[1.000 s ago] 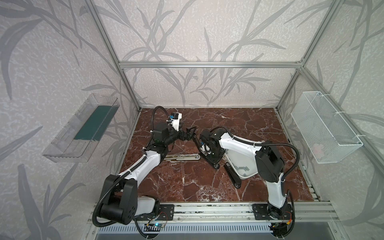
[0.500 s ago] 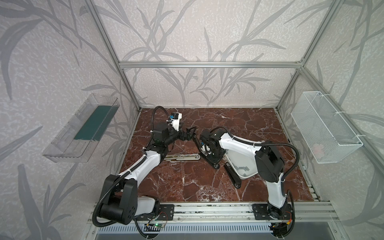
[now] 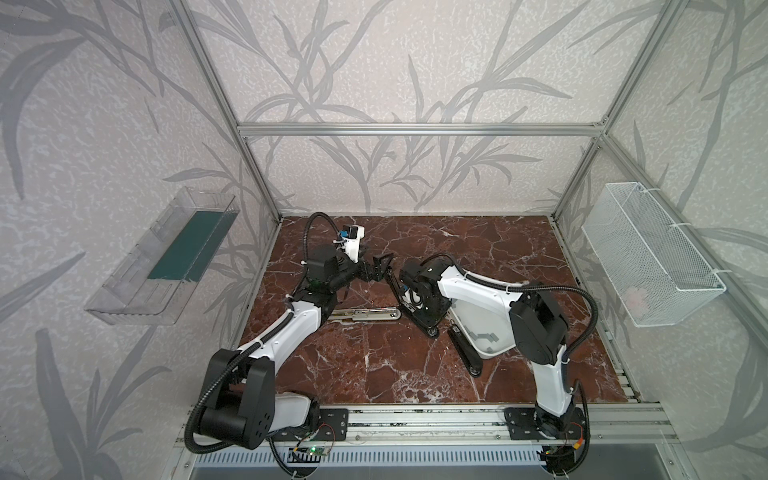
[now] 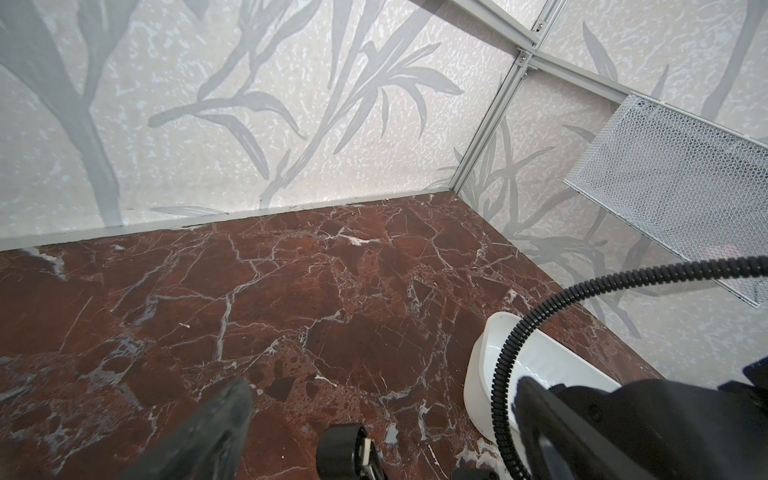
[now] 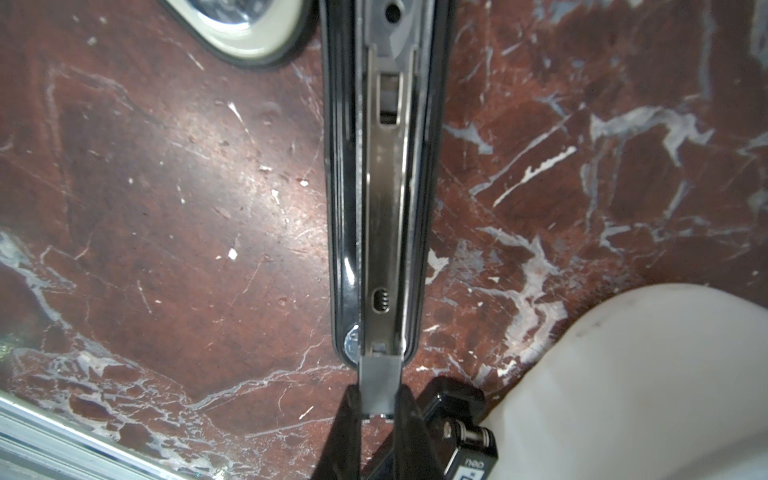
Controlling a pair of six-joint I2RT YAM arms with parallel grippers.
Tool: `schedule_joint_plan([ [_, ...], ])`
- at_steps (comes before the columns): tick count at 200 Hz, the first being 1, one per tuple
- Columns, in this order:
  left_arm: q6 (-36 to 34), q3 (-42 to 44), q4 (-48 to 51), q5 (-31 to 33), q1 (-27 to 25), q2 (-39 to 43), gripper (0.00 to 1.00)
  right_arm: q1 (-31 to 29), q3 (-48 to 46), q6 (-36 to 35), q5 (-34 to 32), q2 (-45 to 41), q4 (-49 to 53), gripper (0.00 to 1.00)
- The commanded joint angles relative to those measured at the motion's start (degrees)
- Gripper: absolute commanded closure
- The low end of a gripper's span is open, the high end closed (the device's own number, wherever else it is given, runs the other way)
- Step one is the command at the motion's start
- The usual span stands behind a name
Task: Load the staples into the stapler
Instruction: 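Lower the staple strip into the open stapler's channel with the right gripper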
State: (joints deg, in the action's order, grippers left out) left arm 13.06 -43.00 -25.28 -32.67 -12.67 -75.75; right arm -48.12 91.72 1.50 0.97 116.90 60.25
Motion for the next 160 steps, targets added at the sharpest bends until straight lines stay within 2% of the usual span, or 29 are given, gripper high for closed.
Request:
schedule_joint_plan([
  [1, -0.16, 0.02, -1.18, -0.65, -0.23, -0.19, 0.01, -0.31, -0.61, 0.15, -0.80, 0.56, 1.32, 0.92],
  [160, -0.40, -0.10, -1.04, -0.51, -0.34, -0.20, 0.01, -0.05, -2.21, 0.39, -1.32, 0.77, 1.67, 0.92],
])
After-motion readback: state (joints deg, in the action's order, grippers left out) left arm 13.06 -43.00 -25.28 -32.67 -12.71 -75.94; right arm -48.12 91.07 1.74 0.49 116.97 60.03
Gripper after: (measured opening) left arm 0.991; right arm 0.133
